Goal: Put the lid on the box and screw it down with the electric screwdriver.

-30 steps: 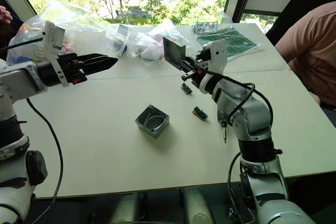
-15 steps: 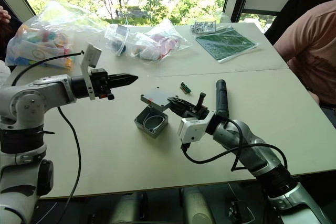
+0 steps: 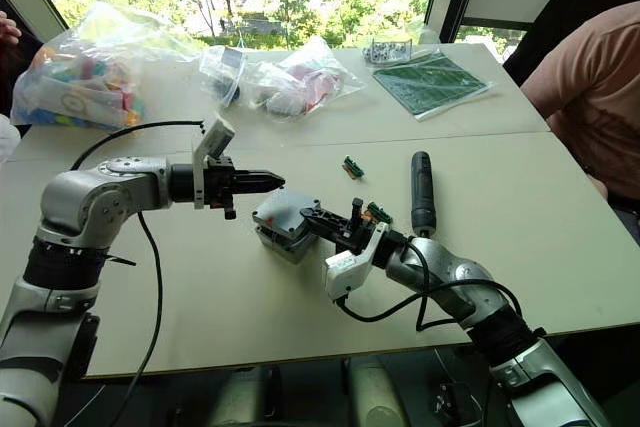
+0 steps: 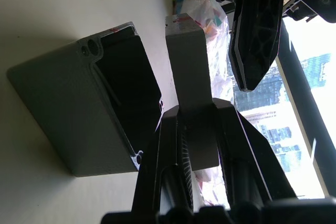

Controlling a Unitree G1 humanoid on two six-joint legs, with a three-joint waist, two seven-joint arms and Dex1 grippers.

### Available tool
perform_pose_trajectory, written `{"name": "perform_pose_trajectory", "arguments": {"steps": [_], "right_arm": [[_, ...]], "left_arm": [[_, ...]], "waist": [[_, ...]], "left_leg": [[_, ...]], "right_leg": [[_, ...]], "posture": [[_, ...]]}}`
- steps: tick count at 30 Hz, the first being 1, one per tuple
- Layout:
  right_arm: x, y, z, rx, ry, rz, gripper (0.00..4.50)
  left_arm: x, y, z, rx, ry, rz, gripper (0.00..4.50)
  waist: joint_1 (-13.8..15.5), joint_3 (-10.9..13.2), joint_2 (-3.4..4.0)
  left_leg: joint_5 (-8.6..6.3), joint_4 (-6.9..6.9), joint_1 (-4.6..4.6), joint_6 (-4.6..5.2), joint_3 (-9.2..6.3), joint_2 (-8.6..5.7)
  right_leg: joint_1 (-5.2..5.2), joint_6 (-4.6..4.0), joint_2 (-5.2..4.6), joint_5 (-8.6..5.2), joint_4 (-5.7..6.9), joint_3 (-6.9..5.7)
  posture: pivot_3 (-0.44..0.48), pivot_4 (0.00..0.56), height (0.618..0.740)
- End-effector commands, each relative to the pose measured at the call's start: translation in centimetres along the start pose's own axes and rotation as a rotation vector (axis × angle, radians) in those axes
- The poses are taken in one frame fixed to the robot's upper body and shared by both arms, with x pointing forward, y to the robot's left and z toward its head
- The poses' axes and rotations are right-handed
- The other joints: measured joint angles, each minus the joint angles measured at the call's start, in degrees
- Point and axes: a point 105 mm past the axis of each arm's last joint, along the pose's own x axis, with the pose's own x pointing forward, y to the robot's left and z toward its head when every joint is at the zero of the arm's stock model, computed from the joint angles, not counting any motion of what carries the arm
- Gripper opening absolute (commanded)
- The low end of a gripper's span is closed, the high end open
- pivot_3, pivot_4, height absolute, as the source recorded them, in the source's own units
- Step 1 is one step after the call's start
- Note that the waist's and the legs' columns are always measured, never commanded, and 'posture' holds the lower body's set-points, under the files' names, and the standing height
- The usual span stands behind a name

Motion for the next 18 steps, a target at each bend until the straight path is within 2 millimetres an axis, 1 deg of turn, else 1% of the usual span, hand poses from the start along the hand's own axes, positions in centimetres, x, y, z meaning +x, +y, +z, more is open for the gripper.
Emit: {"name": "perform_pose_trajectory", "arguments": {"steps": [1, 6, 9, 13, 18], "right_arm": [[0.2, -0.5, 0.3, -0.017, -0.017, -0.038, 0.17], [0.2, 0.0, 0.5, -0.025, -0.026, -0.026, 0.17], [0.1, 0.4, 0.1, -0.030, -0.005, -0.005, 0.17], [0.3, 0.4, -0.5, -0.048, 0.035, 0.005, 0.17], [0.6, 0.7, -0.3, -0.055, 0.033, 0.014, 0.17]], "left_arm": [[0.0, -0.5, -0.3, 0.054, 0.019, -0.007, 0.08], [0.2, -0.7, -1.3, 0.066, 0.052, -0.003, 0.08], [0.4, -0.7, -1.7, 0.071, 0.062, -0.002, 0.08], [0.5, -0.7, -1.7, 0.067, 0.055, 0.003, 0.08], [0.6, -0.3, -1.7, 0.064, 0.056, 0.016, 0.08]], "waist": [[0.01, 0.00, 0.00], [0.06, 0.00, -0.01], [0.06, -0.01, -0.01], [0.06, -0.01, -0.01], [0.06, -0.02, -0.03]], "left_leg": [[0.00, 0.02, 0.00, 0.00, 0.00, 0.00], [0.00, 0.03, 0.00, 0.00, 0.00, 0.00], [0.00, 0.04, 0.01, 0.00, 0.00, 0.00], [0.00, 0.04, 0.05, 0.00, 0.00, 0.00], [0.00, 0.04, 0.07, 0.00, 0.00, 0.00]], "right_leg": [[0.00, 0.00, 0.00, 0.00, 0.01, 0.00], [0.02, 0.00, 0.00, 0.00, 0.01, 0.00], [0.04, -0.01, 0.00, 0.00, 0.02, 0.00], [0.07, 0.00, 0.00, 0.00, 0.03, 0.00], [0.08, 0.00, 0.00, 0.00, 0.07, 0.00]], "posture": [[0.000, 0.150, 0.740], [0.000, 0.150, 0.740], [0.000, 0.150, 0.740], [0.000, 0.150, 0.740], [0.000, 0.150, 0.740]]}}
